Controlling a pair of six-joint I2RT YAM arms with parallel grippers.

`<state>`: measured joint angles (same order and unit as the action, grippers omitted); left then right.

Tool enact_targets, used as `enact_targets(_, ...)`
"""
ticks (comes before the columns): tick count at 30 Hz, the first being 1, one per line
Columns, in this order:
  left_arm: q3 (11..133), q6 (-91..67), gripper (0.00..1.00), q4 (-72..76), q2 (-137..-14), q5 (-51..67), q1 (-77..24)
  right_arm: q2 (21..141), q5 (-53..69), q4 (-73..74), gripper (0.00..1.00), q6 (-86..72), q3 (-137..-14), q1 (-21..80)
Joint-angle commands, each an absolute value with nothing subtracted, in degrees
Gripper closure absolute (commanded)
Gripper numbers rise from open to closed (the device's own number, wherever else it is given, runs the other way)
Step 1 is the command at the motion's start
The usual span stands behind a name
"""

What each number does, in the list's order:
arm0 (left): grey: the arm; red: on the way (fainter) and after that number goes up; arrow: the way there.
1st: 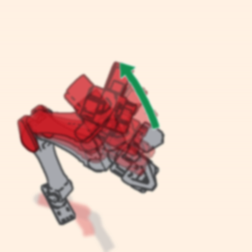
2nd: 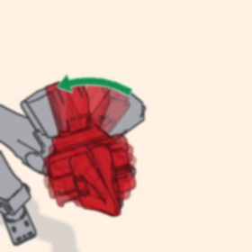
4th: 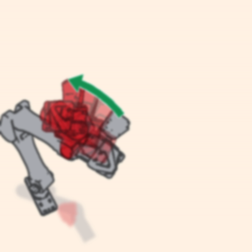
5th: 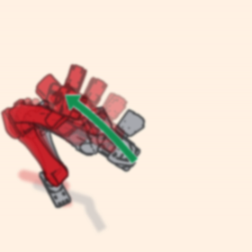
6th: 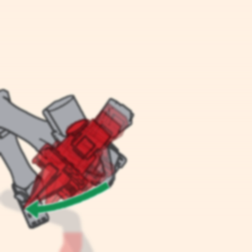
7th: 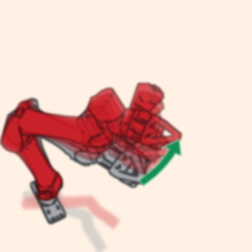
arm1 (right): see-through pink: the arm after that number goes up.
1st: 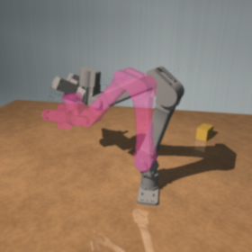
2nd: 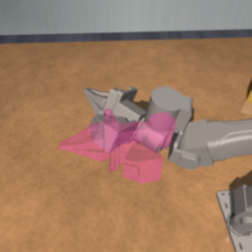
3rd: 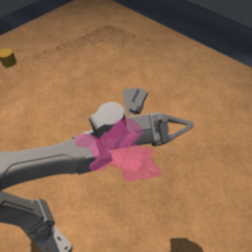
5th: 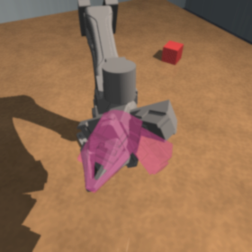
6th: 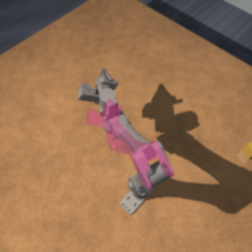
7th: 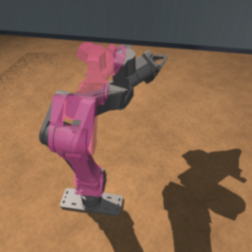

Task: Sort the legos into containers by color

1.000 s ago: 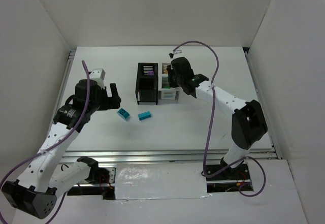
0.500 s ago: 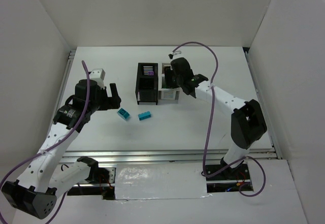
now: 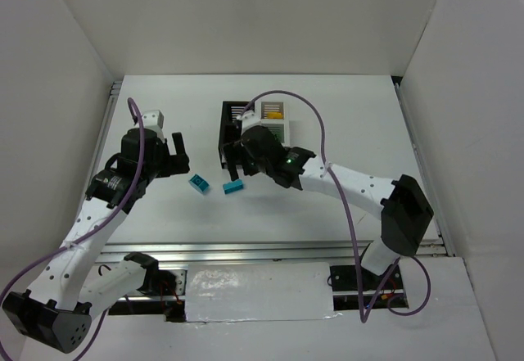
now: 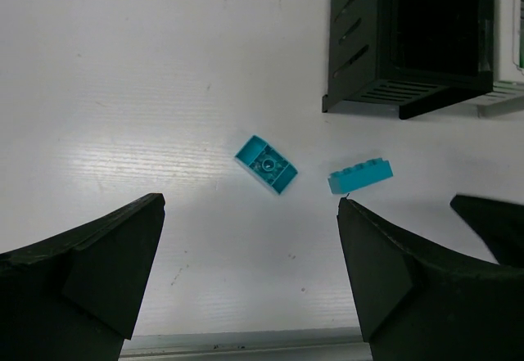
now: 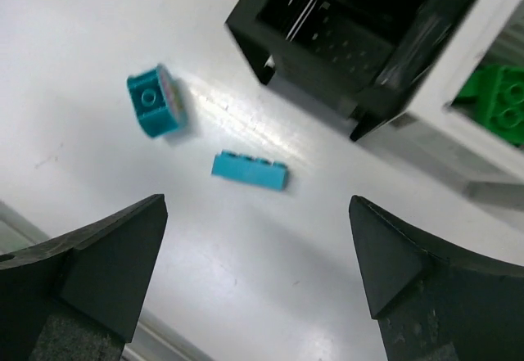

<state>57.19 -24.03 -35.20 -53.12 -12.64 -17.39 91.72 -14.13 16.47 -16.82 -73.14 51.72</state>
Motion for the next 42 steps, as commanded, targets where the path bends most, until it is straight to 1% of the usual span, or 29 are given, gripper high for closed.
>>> enact_targets(1, 58.3, -26.0, 0.0, -35.9, -52.4, -18.3, -17.1, 91.1, -13.4, 17.0, 0.01, -19.3, -70.7, 53.1)
enact_targets(5, 58.3, -27.6, 0.01, -36.6, -51.0, -21.9, -17.1, 97.3, -17.7, 21.9, 0.01, -23.6, -74.7, 54.4)
enact_targets(8, 58.0, -27.7, 0.0, -36.4, -50.0, -22.7, -17.0, 99.5, -24.7, 25.4, 0.0, -32.8, -77.2, 55.2)
enact_targets(9, 58.0, -27.8, 0.0, -36.4, -49.9, -22.8, -16.9, 99.9, -26.6, 27.2, 0.0, -40.4, -78.6, 55.2)
enact_targets(10, 58.1, -27.8, 0.0, -36.4, -50.0, -22.7, -16.9, 100.3, -29.2, 29.3, 0.0, -43.6, -79.0, 55.6)
enact_targets(12, 58.2, -27.7, 0.01, -36.5, -50.0, -22.2, -16.8, 100.5, -31.8, 29.4, 0.0, -49.8, -78.9, 56.6)
enact_targets(14, 58.1, -27.5, 0.0, -36.3, -49.9, -21.9, -16.8, 101.8, -35.1, 28.1, 0.0, -52.4, -78.7, 58.1)
enact_targets(16, 58.0, -27.4, 0.0, -36.2, -49.7, -21.5, -16.8, 104.4, -34.5, 29.7, 0.0, -54.9, -81.3, 58.4)
enact_targets(18, 57.9, -27.2, 0.0, -36.0, -49.5, -21.1, -16.8, 109.6, -35.3, 32.3, 0.0, -58.2, -85.6, 58.4)
enact_targets(21, 57.9, -27.0, 0.0, -35.9, -49.4, -20.5, -16.8, 114.6, -36.1, 35.4, 0.01, -61.6, -88.3, 58.4)
enact_targets(23, 57.8, -26.9, 0.0, -35.9, -49.2, -20.2, -16.8, 115.3, -37.6, 35.7, 0.03, -63.8, -87.3, 58.8)
enact_targets(26, 57.7, -26.5, 0.01, -35.3, -48.7, -18.9, -16.8, 114.5, -38.1, 32.0, 0.05, -64.1, -84.9, 59.0)
enact_targets(27, 57.6, -26.5, 0.0, -35.3, -48.6, -18.7, -16.8, 114.7, -38.1, 31.5, 0.07, -64.1, -84.2, 59.0)
enact_targets(35, 57.5, -26.3, 0.0, -35.2, -47.9, -18.1, -16.8, 119.8, -37.9, 32.3, 0.13, -65.7, -85.4, 59.0)
enact_targets(39, 57.4, -26.1, 0.0, -35.1, -47.6, -17.9, -16.8, 119.4, -37.6, 30.1, 0.24, -65.2, -83.7, 59.0)
enact_targets(40, 57.4, -26.1, 0.0, -35.2, -47.7, -17.8, -16.8, 119.4, -37.6, 29.8, 0.31, -65.2, -83.3, 59.0)
enact_targets(42, 57.4, -26.0, 0.0, -35.0, -47.6, -17.6, -16.8, 119.2, -37.2, 29.1, 0.36, -65.0, -83.0, 59.0)
